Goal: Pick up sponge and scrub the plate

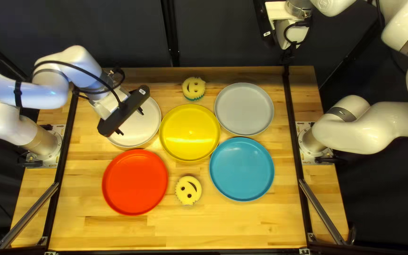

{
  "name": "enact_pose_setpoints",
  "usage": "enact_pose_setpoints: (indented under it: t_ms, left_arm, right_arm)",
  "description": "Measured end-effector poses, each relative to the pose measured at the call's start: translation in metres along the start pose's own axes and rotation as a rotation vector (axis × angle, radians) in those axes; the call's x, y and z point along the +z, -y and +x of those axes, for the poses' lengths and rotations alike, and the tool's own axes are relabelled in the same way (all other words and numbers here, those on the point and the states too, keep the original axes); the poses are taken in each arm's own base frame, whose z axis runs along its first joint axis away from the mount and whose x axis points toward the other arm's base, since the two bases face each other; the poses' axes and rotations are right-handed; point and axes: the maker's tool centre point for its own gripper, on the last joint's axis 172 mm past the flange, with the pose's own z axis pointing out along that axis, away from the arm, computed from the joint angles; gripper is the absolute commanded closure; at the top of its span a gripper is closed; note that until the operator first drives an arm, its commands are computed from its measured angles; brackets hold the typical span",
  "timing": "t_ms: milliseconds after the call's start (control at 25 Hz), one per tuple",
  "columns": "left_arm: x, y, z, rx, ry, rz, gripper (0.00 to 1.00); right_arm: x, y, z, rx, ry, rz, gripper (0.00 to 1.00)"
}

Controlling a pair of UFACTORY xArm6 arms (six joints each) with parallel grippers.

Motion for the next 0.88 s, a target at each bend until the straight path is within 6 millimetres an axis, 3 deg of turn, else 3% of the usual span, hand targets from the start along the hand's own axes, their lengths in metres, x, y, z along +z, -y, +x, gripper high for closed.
enact_pose_setpoints:
  t_ms: [480, 880]
  left_arm:
    - [0.048, -0.036, 0.119, 0.08, 0.018, 0.088, 0.0]
    - [0.054, -0.041, 0.126, 0.085, 0.015, 0.09, 0.0]
  right_arm:
    - [0.0, 0.0, 0.0, 0.0, 0.0, 0.0, 0.0]
    - [0.0, 0.0, 0.0, 0.0, 0.0, 0.0, 0.0]
